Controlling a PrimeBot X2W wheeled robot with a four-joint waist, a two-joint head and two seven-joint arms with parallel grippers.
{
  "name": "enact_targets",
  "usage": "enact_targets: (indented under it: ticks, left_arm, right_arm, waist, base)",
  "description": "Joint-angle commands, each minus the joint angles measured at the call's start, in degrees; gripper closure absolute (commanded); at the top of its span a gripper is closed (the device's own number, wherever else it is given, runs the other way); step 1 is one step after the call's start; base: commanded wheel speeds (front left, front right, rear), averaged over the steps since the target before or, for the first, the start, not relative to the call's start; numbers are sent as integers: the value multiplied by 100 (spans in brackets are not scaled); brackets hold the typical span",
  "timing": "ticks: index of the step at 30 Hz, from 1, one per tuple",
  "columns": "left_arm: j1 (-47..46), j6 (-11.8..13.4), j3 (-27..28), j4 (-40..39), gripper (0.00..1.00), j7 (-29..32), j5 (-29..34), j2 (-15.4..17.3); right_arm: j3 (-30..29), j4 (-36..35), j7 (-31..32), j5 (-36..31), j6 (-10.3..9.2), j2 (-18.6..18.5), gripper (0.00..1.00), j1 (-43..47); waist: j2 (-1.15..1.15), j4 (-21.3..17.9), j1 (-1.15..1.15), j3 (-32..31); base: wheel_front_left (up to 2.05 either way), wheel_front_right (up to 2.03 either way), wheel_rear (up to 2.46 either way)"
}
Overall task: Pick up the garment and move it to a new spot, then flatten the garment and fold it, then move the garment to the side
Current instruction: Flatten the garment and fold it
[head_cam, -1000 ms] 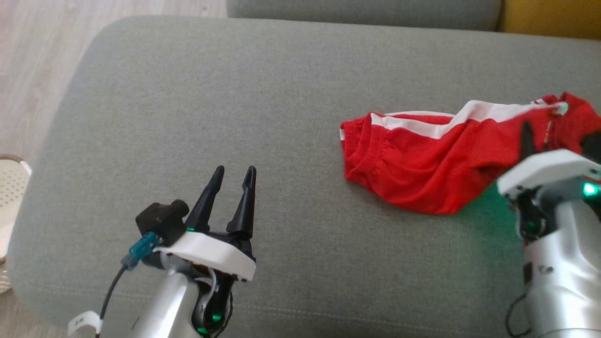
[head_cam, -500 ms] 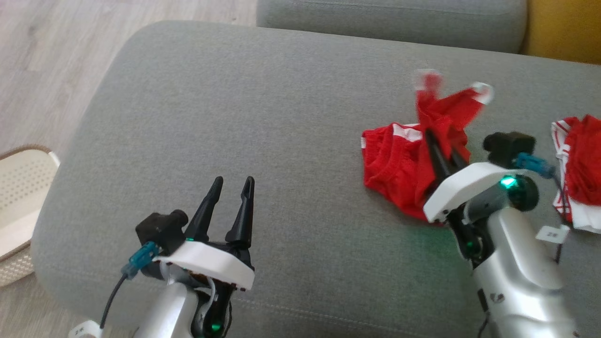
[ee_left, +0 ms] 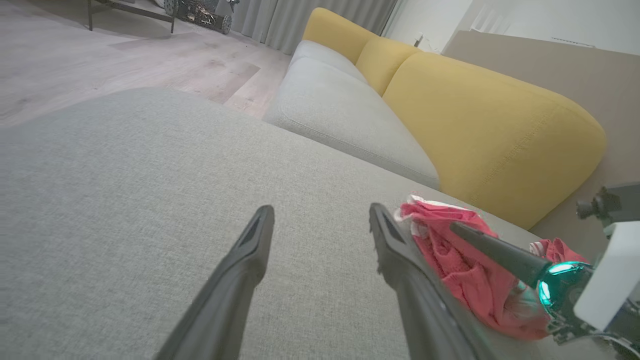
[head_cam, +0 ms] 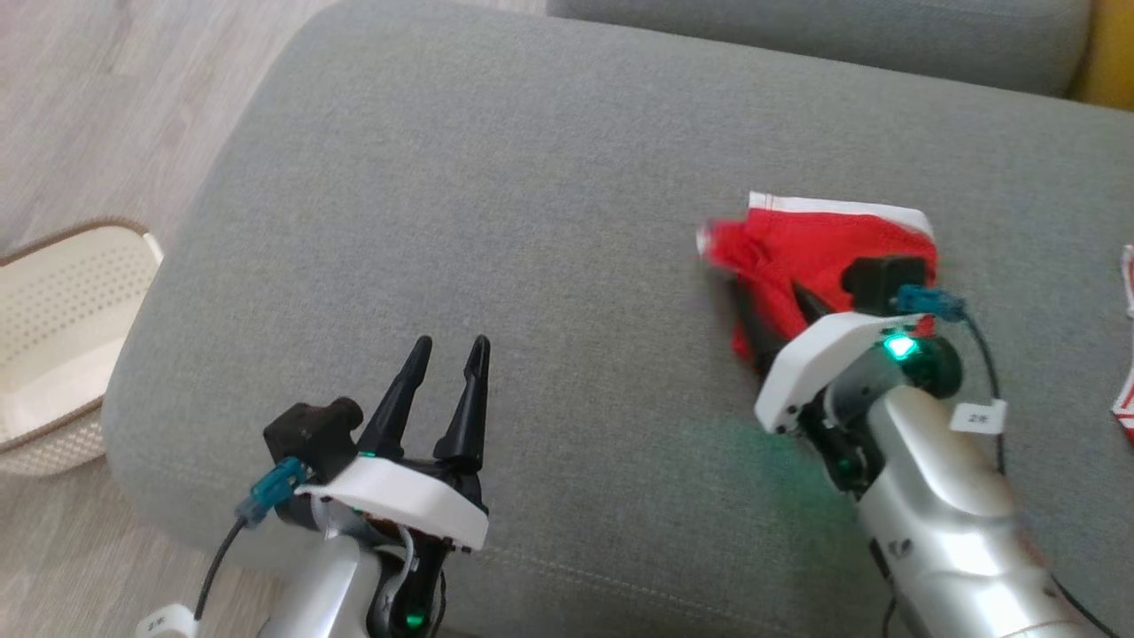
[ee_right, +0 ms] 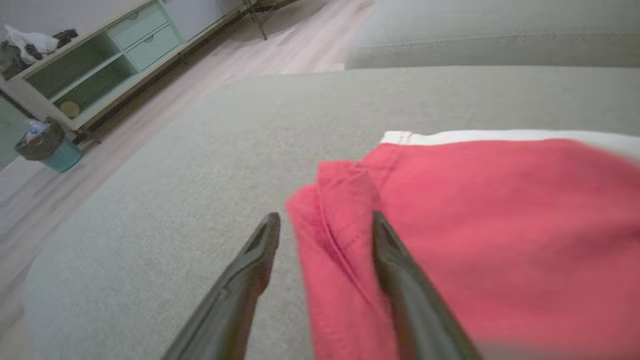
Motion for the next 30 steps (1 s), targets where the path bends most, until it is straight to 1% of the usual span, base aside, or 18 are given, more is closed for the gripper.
enact_targets:
  ticks: [1,7,11,16,19,22,24,27,30]
  left_arm:
    - [-209,45,148,-178,0,-70,-44,42]
    - [-224,73,136,-162,0,-70,-55,42]
    - [-242,81,154,-139,0,-70,-28,42]
    - [-224,55,228,-119,0,-70,53,42]
    - [-209,44,300,-141,0,-70,96,42]
    - [-183,31,388,-183,0,-70,151,42]
    - [-163,22,455,-226,0,-70,180,42]
    - [-142,12,541,-290,0,-70,209,42]
    - [-126,29,647,-391,0,-70,213,42]
  right_arm:
    - [270,-83,-91,113,-5,87,0,-225]
    - [904,248,122,375,-5,88,0,-205]
    - [1046,458,120,454,-5,88,0,-234]
    - [1236,218,-164,776,-5,88,0,-302]
    - [1148,8,-402,841,-5,88,0,-354]
    - [932,-261,-566,802,-5,28,0,-334]
    - [777,-503,-633,738,-5,-99,0,-268]
    - [520,-878,-770,377,-5,-405,0,-102]
    - [192,-1279,-895,16,-5,-609,0,166]
  waist:
    - [0,56,0,56]
    - [0,44,0,100]
    - [0,-79,0,45]
    - [0,-348,0,-66]
    - [0,-549,0,-160]
    - [0,-756,0,-257]
    - [0,-891,0,-308]
    - [0,-1072,0,-370]
    - [0,-1222,0,-401]
  base:
    - [0,0,0]
    - [0,0,0]
    - [0,0,0]
    - [0,0,0]
    - [0,0,0]
    - [0,0,0]
    - [0,0,0]
    - [0,0,0]
    - [0,0,0]
